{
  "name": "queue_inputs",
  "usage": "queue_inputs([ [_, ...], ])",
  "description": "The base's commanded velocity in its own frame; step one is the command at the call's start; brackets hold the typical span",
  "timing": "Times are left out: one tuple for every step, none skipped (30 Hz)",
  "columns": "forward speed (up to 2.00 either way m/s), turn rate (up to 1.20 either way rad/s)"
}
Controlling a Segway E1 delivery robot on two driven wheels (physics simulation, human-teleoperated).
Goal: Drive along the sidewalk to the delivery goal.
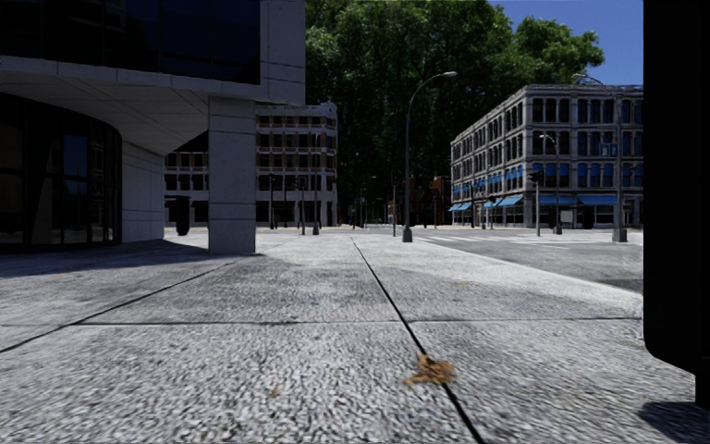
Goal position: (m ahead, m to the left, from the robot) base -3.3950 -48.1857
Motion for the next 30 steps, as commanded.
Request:
queue_inputs([
  [1.99, 0.00],
  [1.99, 0.00],
  [1.99, 0.00],
  [1.99, 0.00],
  [1.99, 0.00],
  [1.99, 0.00],
  [1.99, 0.00],
  [1.99, 0.00],
  [1.99, 0.00],
  [1.99, 0.00],
  [1.99, 0.00],
  [1.99, 0.00],
  [1.99, 0.00],
  [1.99, 0.00],
  [1.99, 0.00],
  [1.99, 0.00],
  [1.99, 0.00],
  [1.99, 0.00],
  [1.99, 0.00],
  [1.99, 0.00],
  [1.99, 0.00],
  [1.99, 0.00],
  [1.99, 0.00],
  [1.99, 0.00],
  [1.99, 0.00],
  [2.00, 0.00],
  [2.00, 0.00],
  [2.00, 0.00],
  [2.00, 0.00],
  [2.00, 0.00],
])
